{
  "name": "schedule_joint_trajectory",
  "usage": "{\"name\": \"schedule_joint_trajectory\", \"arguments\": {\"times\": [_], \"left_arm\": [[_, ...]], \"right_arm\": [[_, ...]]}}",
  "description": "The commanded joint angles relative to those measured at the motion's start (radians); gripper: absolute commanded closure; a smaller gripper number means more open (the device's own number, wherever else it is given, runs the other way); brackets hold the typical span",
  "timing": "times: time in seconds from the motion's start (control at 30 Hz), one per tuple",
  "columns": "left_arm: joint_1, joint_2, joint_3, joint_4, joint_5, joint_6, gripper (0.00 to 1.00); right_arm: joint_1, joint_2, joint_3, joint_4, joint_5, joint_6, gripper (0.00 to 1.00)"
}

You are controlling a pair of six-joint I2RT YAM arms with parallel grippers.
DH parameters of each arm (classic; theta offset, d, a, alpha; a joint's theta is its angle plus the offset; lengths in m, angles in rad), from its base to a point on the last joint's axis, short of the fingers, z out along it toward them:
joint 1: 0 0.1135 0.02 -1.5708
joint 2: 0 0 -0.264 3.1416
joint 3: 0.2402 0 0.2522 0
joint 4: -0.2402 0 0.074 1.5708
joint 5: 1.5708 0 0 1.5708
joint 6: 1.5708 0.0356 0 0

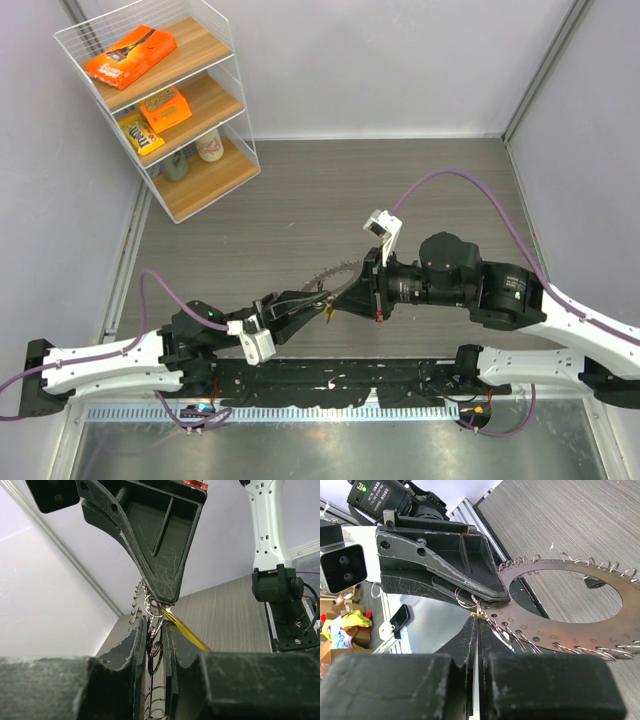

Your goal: Put the keys on the keyring

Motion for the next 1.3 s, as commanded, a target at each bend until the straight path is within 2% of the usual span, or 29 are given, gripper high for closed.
{"name": "schedule_joint_trajectory", "arguments": {"times": [0.0, 0.8, 1.07, 1.27], "left_arm": [[-0.009, -0.004, 0.009, 0.119, 0.002, 0.030, 1.00], [-0.028, 0.021, 0.004, 0.144, -0.066, 0.059, 1.00], [-0.037, 0.076, -0.002, 0.272, -0.159, 0.065, 1.00], [-0.040, 0.118, -0.002, 0.350, -0.147, 0.062, 1.00]], "right_arm": [[0.014, 0.013, 0.053, 0.028, 0.017, 0.019, 0.95], [0.076, 0.073, 0.115, 0.045, 0.013, 0.037, 0.94], [0.145, 0.130, 0.184, -0.037, 0.189, 0.026, 0.94], [0.168, 0.200, 0.265, -0.093, 0.243, 0.017, 0.94]]}}
